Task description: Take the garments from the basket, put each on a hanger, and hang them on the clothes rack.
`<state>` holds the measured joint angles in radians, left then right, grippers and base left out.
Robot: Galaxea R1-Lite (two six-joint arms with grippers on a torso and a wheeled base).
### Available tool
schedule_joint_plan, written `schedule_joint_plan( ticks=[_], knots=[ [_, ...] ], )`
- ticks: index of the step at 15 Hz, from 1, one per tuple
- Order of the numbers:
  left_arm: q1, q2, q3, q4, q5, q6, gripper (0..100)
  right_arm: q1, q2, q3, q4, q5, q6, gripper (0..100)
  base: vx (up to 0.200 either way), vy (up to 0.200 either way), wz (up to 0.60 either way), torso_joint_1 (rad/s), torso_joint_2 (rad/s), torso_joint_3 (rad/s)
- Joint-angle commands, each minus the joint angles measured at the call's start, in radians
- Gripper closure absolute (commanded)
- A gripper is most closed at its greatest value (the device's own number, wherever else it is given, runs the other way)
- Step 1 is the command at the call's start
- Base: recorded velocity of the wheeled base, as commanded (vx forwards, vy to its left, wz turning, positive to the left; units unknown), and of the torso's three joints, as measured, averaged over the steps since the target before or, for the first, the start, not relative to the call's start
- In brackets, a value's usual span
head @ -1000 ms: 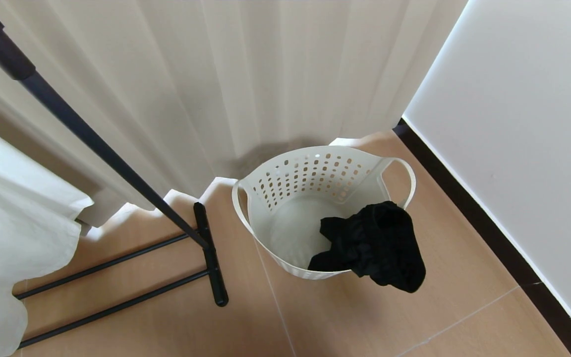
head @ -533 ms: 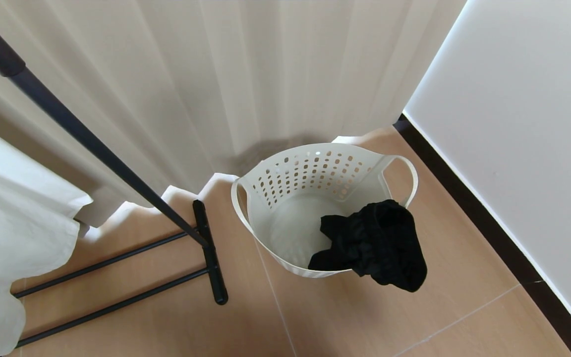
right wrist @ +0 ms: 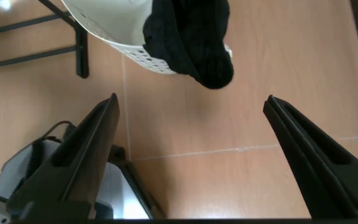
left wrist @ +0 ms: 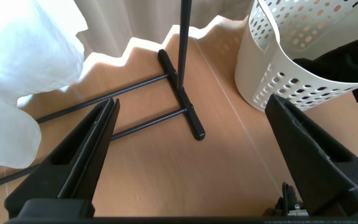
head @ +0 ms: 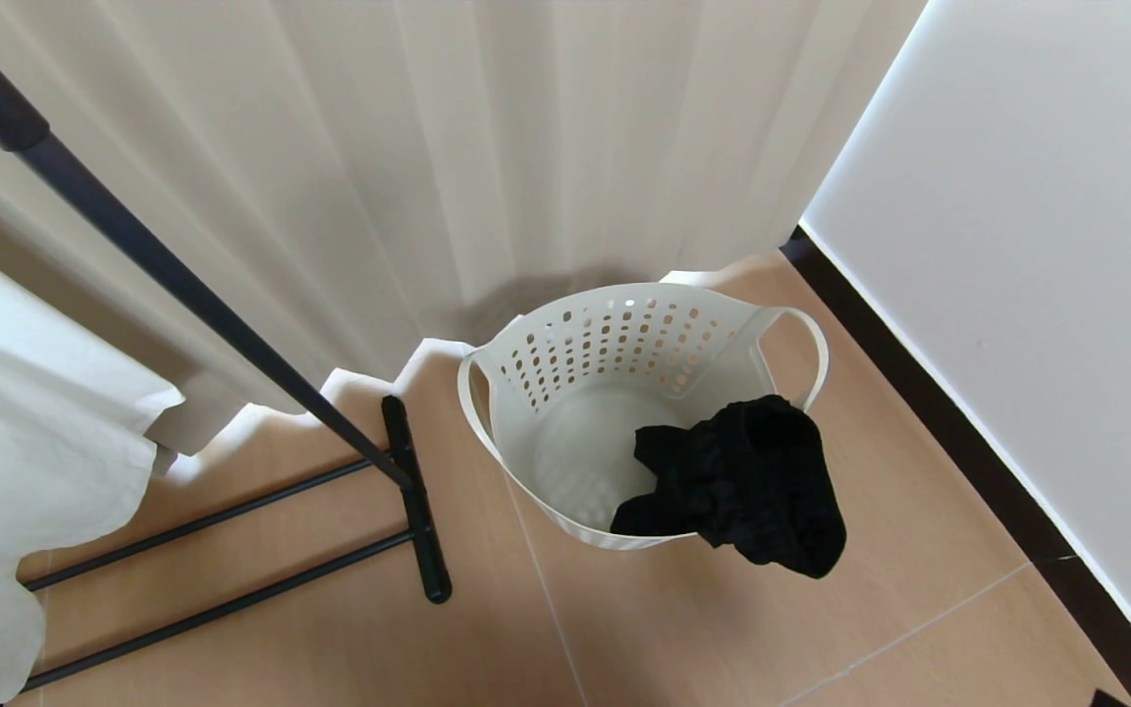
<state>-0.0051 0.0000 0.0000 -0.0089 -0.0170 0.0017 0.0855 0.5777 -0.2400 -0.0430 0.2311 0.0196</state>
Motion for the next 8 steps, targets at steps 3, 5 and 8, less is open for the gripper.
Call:
schedule_joint_plan(
  ticks=[3,5,8],
  knots=[
    [-0.001,0.0,0.0,0.0,0.0,0.0,0,0.06,0.505,-0.317,-0.054,0.053,-0.013,0,0.0,0.0,0.0,0.0,0.0,0.0],
    [-0.001,0.0,0.0,0.0,-0.001,0.0,0,0.063,0.651,-0.441,0.011,0.056,-0.127,0,0.0,0.0,0.0,0.0,0.0,0.0],
    [-0.001,0.0,0.0,0.0,-0.001,-0.003,0,0.059,0.847,-0.636,0.141,0.045,-0.251,0,0.0,0.0,0.0,0.0,0.0,0.0]
  ],
)
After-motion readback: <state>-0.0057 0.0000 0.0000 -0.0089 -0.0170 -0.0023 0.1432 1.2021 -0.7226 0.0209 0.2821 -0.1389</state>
